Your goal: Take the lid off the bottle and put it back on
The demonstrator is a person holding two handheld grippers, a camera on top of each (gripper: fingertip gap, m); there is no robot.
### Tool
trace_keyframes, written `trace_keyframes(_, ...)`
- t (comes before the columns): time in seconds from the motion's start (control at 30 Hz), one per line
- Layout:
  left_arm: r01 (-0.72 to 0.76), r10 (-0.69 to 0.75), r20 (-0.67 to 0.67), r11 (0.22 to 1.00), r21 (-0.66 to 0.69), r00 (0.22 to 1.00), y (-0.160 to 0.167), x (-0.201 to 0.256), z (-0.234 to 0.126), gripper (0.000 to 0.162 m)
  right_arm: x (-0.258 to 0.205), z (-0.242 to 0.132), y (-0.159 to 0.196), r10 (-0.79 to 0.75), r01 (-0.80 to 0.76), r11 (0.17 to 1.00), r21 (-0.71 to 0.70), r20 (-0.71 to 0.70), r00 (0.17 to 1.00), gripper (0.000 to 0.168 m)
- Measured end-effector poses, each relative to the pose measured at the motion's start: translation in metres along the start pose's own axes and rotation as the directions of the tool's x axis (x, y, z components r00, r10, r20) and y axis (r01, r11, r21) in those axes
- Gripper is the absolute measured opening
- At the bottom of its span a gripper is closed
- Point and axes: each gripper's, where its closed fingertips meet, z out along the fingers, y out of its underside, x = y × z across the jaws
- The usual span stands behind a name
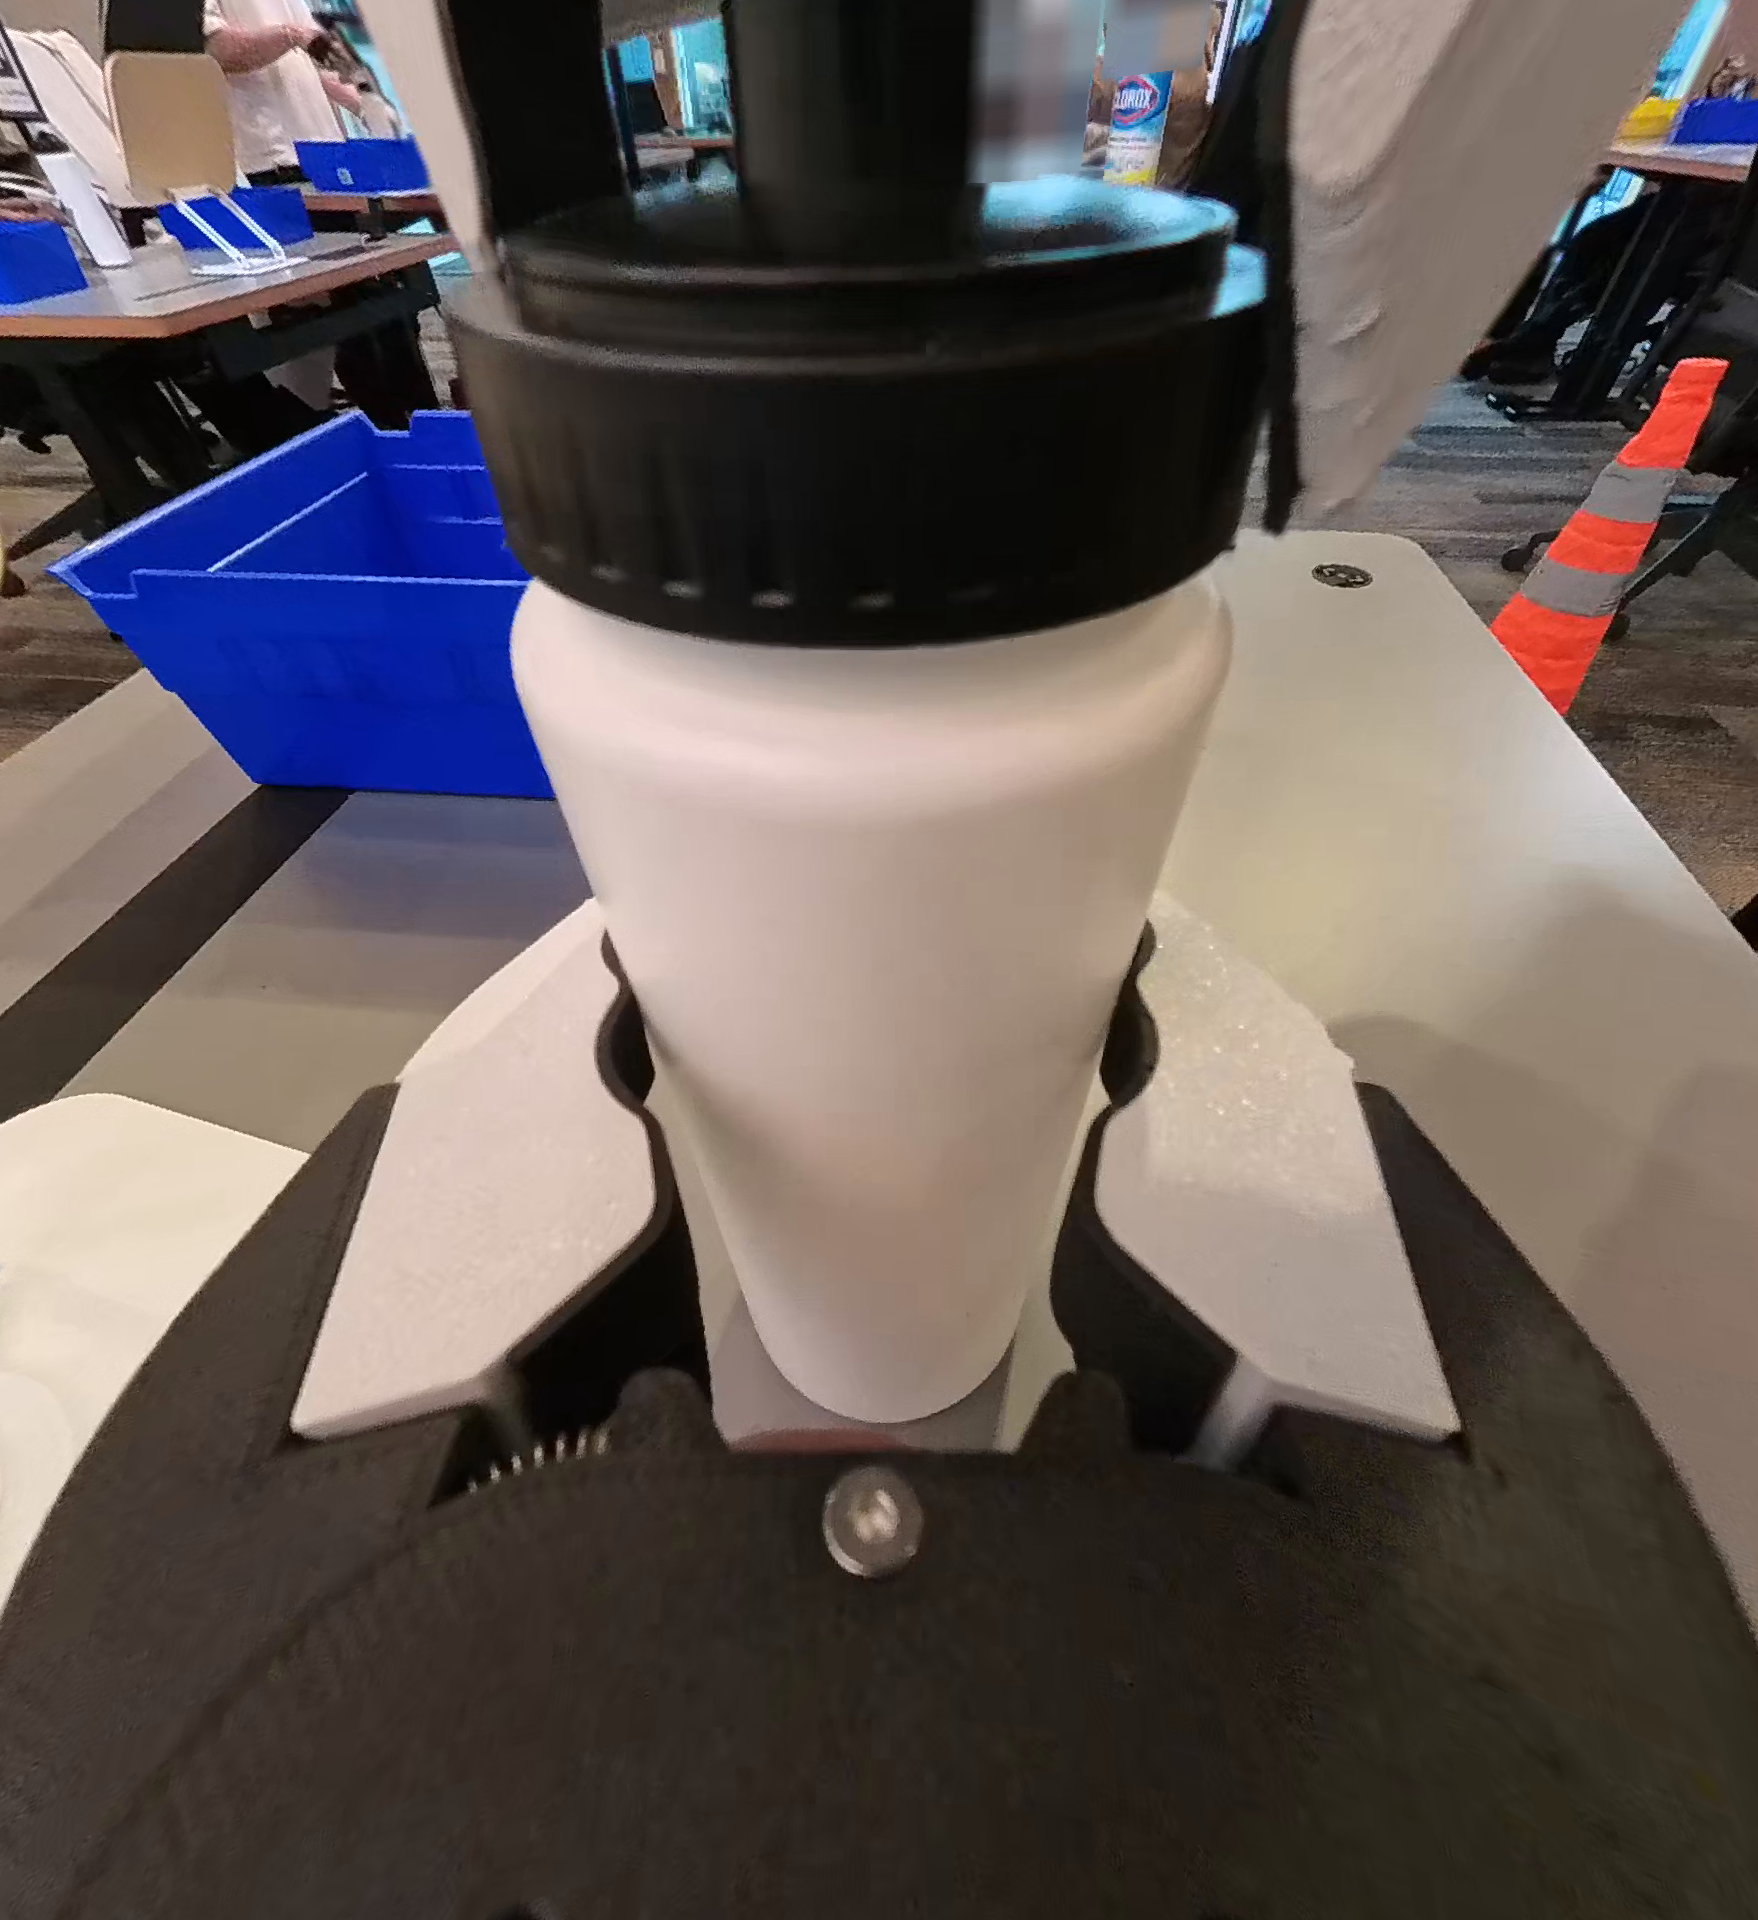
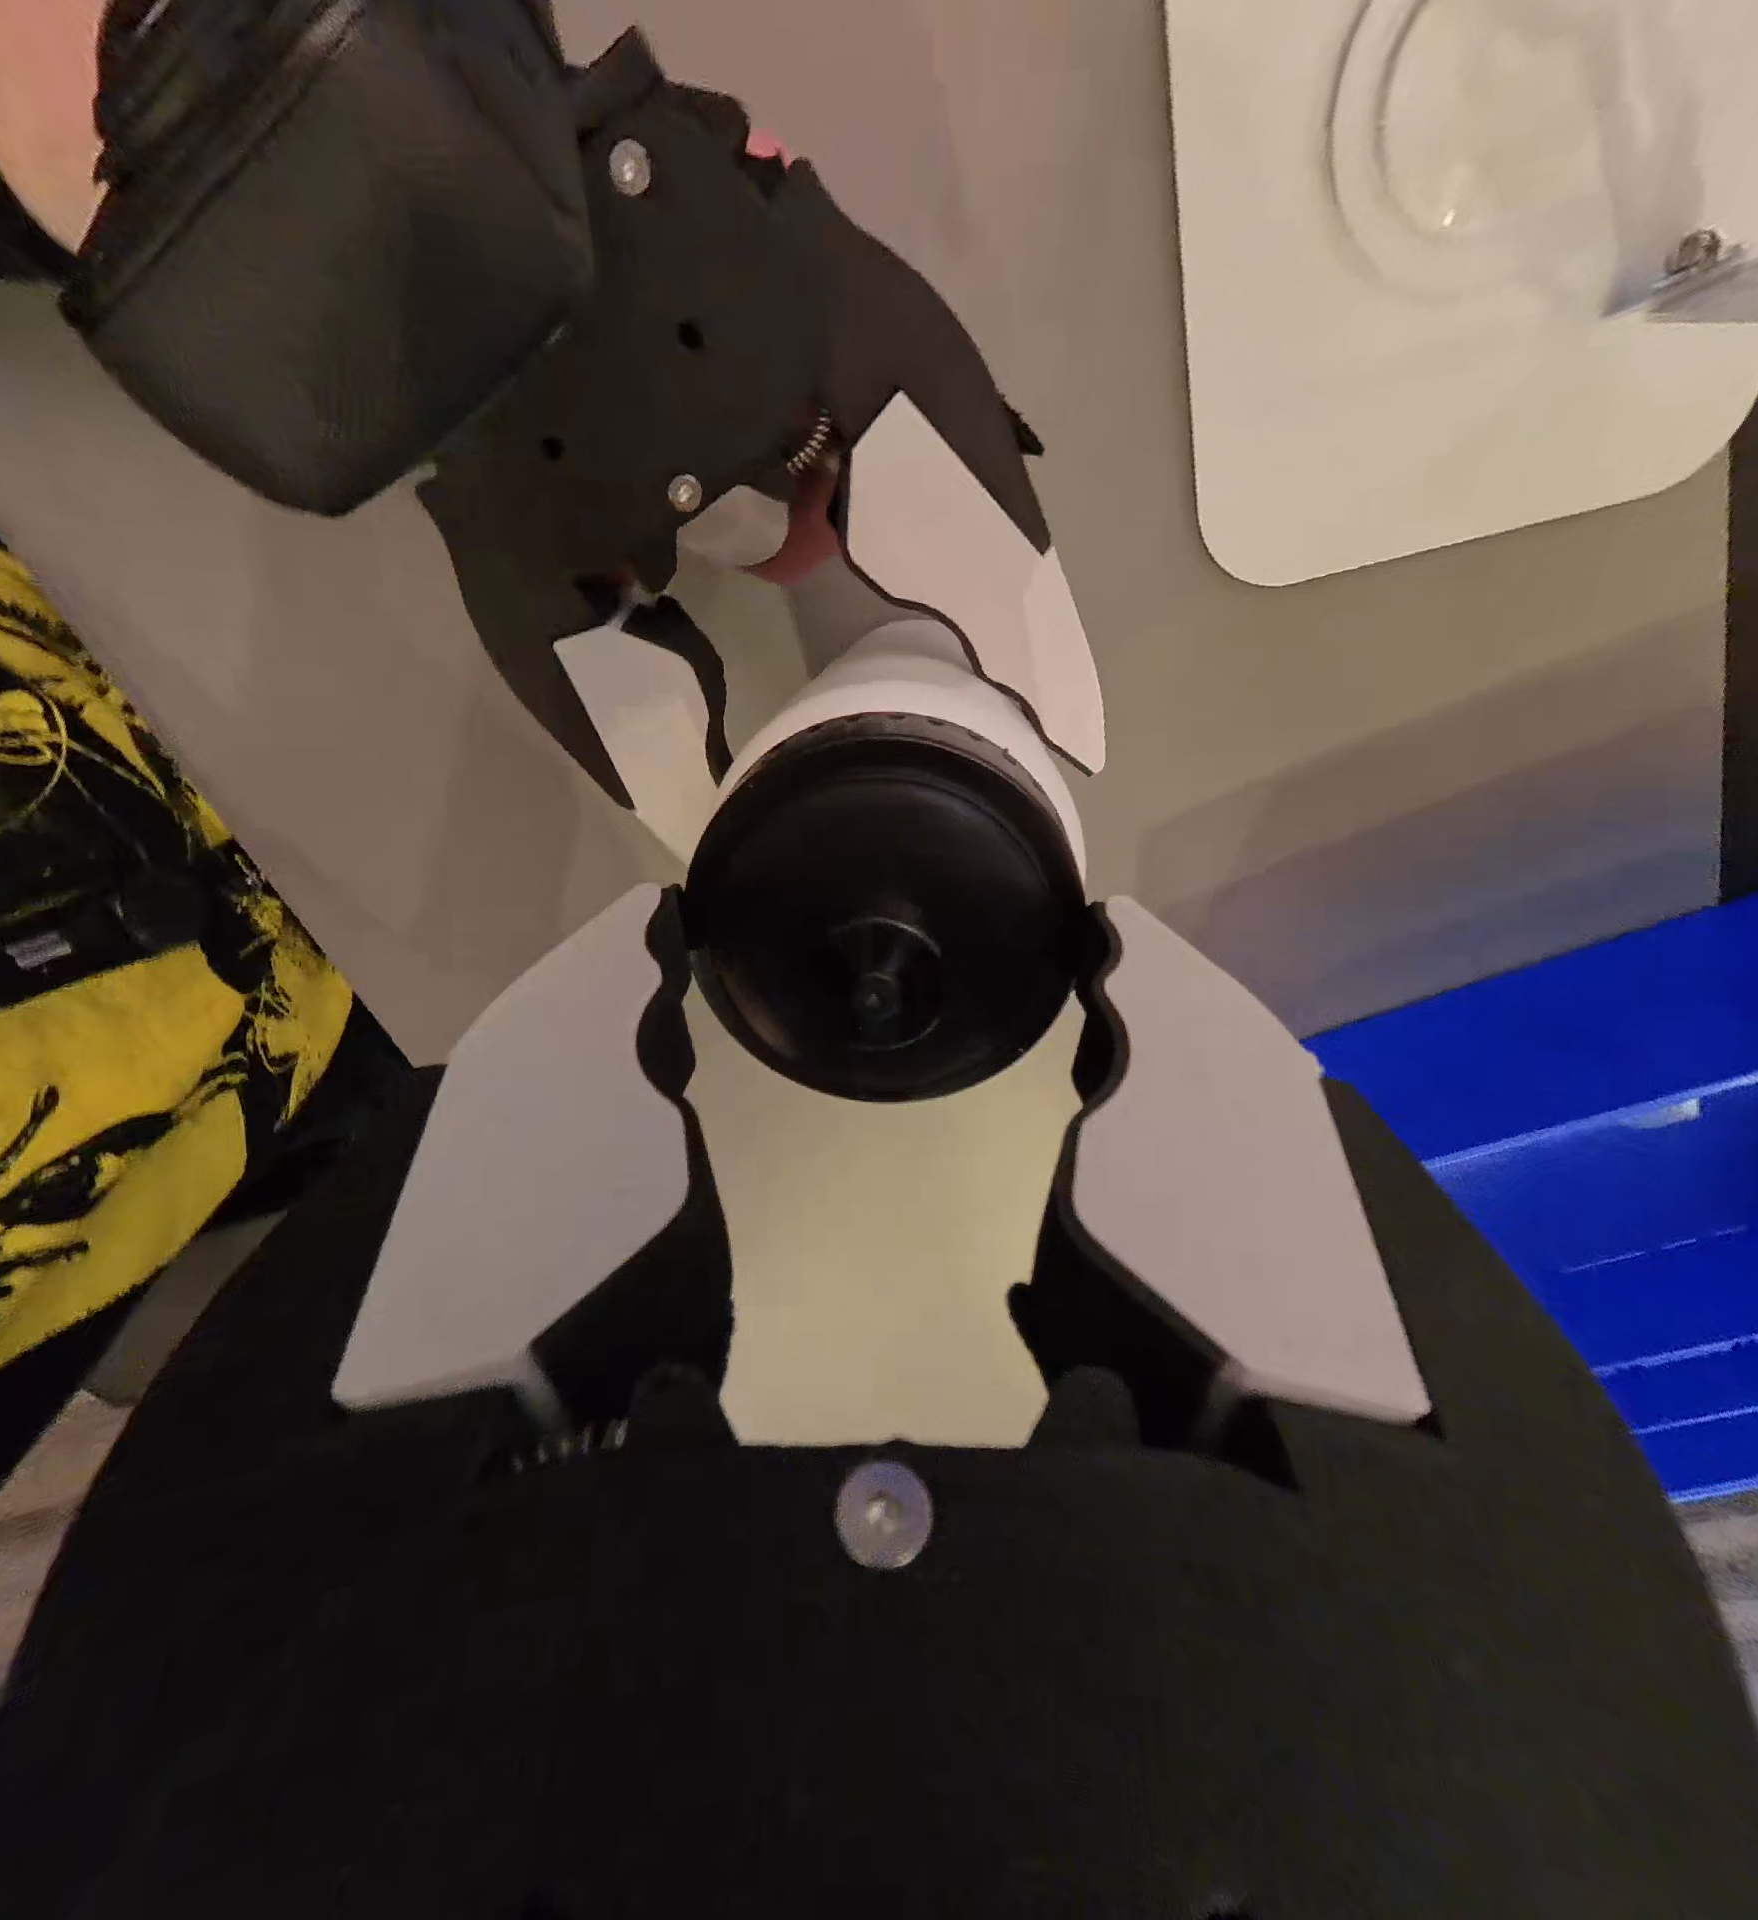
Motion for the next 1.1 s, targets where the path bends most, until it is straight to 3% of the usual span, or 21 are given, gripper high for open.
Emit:
trace_keyframes(0.13,-0.002,0.002,0.001,1.000,-0.002,1.000,0.000,0.000,0.000,0.086,-0.001,-0.001,0.003,-0.056,0.056,0.998,-0.006,0.014,0.998,0.074)
trace_keyframes(0.2,-0.002,0.002,0.001,1.000,-0.001,1.000,0.000,0.000,0.000,0.086,-0.004,-0.007,0.005,-0.172,0.172,0.985,-0.019,0.031,0.985,0.088)
trace_keyframes(0.33,-0.001,0.001,-0.002,1.000,0.001,1.000,0.000,0.000,0.000,0.086,0.002,-0.014,0.004,-0.391,0.390,0.920,-0.039,-0.012,0.921,0.083)
trace_keyframes(0.43,-0.002,0.002,-0.002,1.000,0.001,1.000,0.000,0.000,0.000,0.086,0.003,-0.007,0.007,-0.456,0.457,0.887,-0.072,0.027,0.889,0.072)
trace_keyframes(0.6,-0.001,0.001,-0.003,1.000,0.003,1.000,0.000,0.000,0.000,0.086,0.005,-0.001,0.009,-0.427,0.429,0.900,-0.072,0.044,0.903,0.071)
trace_keyframes(0.73,0.014,-0.014,-0.001,1.000,0.007,1.000,0.000,-0.002,0.000,0.086,0.004,-0.001,0.009,-0.189,0.192,0.980,-0.046,0.051,0.981,0.071)
trace_keyframes(0.87,-0.004,0.004,-0.004,1.000,0.002,1.000,0.000,0.001,0.000,0.086,0.000,0.000,0.011,0.002,-0.002,0.999,-0.041,0.004,1.000,0.071)
trace_keyframes(0.93,-0.006,0.006,-0.005,1.000,0.001,1.000,0.000,0.003,0.002,0.086,-0.001,-0.001,0.013,-0.006,0.006,0.999,-0.053,-0.009,1.000,0.071)
trace_keyframes(1.1,-0.004,0.004,-0.006,1.000,0.002,1.000,0.000,0.003,0.002,0.086,0.002,-0.009,0.007,-0.223,0.223,0.975,0.001,-0.006,0.975,0.080)
